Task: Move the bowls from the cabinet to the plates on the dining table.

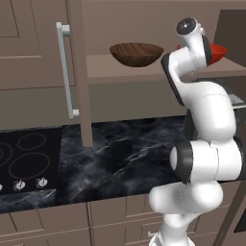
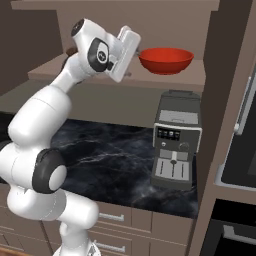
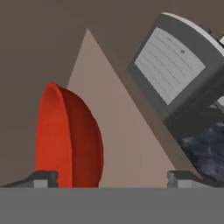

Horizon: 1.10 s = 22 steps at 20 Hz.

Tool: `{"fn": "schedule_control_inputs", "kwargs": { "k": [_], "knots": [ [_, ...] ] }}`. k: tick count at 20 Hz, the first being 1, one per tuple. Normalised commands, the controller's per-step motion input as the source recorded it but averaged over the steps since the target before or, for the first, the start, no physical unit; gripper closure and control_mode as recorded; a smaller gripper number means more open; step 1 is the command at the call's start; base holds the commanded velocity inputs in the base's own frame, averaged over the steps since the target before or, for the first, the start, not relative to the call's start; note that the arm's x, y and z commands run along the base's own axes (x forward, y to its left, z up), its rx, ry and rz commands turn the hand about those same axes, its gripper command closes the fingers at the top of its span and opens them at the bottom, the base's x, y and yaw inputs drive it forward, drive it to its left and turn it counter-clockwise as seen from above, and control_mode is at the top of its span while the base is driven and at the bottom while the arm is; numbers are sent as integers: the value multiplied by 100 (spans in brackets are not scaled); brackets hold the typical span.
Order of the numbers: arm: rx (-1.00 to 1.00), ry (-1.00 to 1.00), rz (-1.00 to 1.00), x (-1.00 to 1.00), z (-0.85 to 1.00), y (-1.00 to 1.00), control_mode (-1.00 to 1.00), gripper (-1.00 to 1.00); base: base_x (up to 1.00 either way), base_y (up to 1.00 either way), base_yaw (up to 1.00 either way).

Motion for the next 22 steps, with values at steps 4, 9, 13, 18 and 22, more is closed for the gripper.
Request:
{"fn": "schedule_control_inputs", "kwargs": {
  "k": [4,9,13,18,22],
  "knots": [
    [5,-17,5,27,-21,0,-100,-100,0,0,0],
    [3,-18,6,26,-19,0,-100,-100,0,0,0],
    [2,-18,5,35,-7,0,-100,-100,0,0,0],
    [4,-9,2,49,0,0,-100,-100,0,0,0],
    [2,0,0,51,1,0,-100,-100,0,0,0]
  ]
}}
